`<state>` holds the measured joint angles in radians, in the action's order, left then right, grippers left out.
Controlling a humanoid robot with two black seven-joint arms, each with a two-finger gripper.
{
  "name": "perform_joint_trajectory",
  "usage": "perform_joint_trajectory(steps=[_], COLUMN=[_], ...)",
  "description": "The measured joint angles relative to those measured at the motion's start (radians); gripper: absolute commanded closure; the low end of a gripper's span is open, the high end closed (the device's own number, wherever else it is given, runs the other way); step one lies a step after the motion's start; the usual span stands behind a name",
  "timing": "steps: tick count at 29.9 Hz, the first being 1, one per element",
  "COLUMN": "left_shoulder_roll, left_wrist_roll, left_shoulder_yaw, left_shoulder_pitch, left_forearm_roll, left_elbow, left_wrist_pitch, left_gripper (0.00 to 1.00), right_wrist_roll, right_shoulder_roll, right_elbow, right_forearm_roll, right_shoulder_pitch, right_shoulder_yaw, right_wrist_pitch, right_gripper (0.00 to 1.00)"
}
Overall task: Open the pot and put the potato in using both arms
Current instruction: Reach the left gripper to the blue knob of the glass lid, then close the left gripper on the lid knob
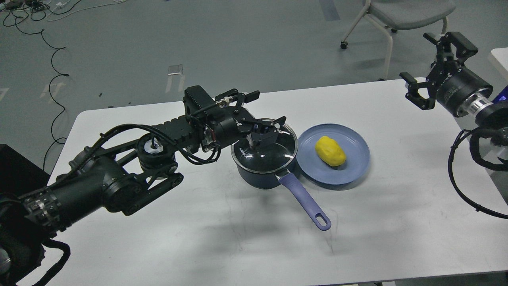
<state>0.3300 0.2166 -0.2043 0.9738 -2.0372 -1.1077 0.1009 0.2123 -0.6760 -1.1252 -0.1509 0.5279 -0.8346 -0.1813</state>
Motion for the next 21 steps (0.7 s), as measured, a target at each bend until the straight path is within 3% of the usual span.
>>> perform_joint_trajectory(steps=[9, 16, 21], left_shoulder_roll=[-0.028, -0.023, -0.027], left_wrist_roll=[-0.055, -0.060, -0.057], left_shoulder_yaw=[0.072, 0.072, 0.073], left_shoulder_pitch=[-0.006, -0.007, -0.011], left_forearm_roll=[0.003, 0.001, 0.000], left_elbow=[0.025, 0.026, 0.025], left_wrist_pitch=[-0.001, -0.001, -0.001], left_gripper=[0.03, 0.03, 0.13], right_wrist_roll=[0.000, -0.001, -0.001], right_shoulder_roll=[-0.006, -0.007, -0.006], right_elbow=[0.021, 0.029, 0.030], right_forearm_roll=[-0.001, -0.001, -0.001], right_shoulder_pitch=[0.000, 0.000, 0.000], right_shoulder_yaw=[0.008, 0.009, 0.009], right_wrist_pitch=[0.000, 0.000, 0.000], right_gripper=[0.00, 0.00, 0.00])
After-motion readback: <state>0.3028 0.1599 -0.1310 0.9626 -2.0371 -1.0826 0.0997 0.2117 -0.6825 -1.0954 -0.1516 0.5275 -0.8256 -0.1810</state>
